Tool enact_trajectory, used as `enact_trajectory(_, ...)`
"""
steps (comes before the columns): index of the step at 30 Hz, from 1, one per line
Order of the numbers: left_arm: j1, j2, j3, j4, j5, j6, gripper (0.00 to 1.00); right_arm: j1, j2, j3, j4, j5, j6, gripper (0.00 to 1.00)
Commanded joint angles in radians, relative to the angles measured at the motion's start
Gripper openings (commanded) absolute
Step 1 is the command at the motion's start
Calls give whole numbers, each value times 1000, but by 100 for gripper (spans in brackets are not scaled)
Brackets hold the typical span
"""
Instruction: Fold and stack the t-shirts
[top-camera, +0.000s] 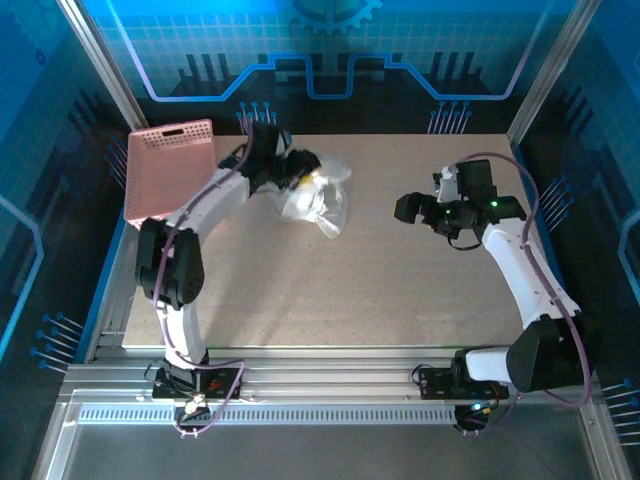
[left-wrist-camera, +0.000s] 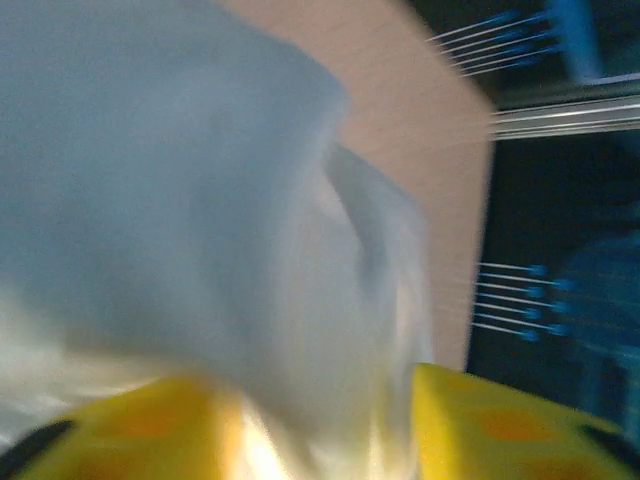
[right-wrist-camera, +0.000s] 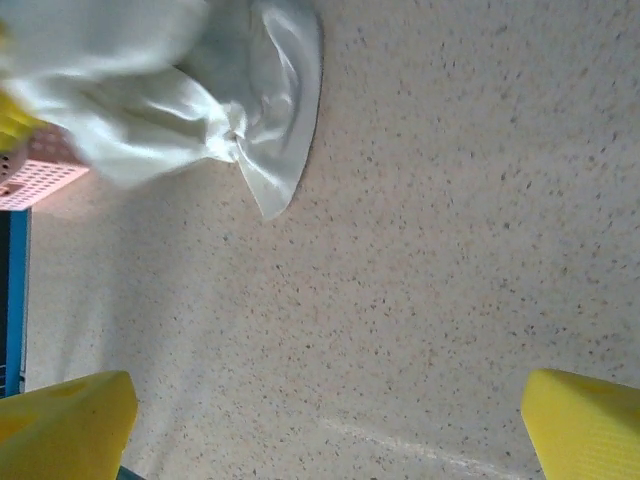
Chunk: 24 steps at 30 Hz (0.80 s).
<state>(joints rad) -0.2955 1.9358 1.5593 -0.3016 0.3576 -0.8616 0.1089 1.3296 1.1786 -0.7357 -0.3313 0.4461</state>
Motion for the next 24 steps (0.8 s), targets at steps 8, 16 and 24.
enact_trajectory(8, 167, -189, 24, -156, -98, 81, 99, 269, 126, 0, 63, 19, 36, 100)
enact_trajectory(16, 179, -348, -295, -186, -69, 130, 99, 386, 361, 100, 106, 49, 84, 89)
enact_trajectory(24, 199, -422, -545, 47, 14, 115, 99, 382, 603, 239, 202, 54, 182, 71)
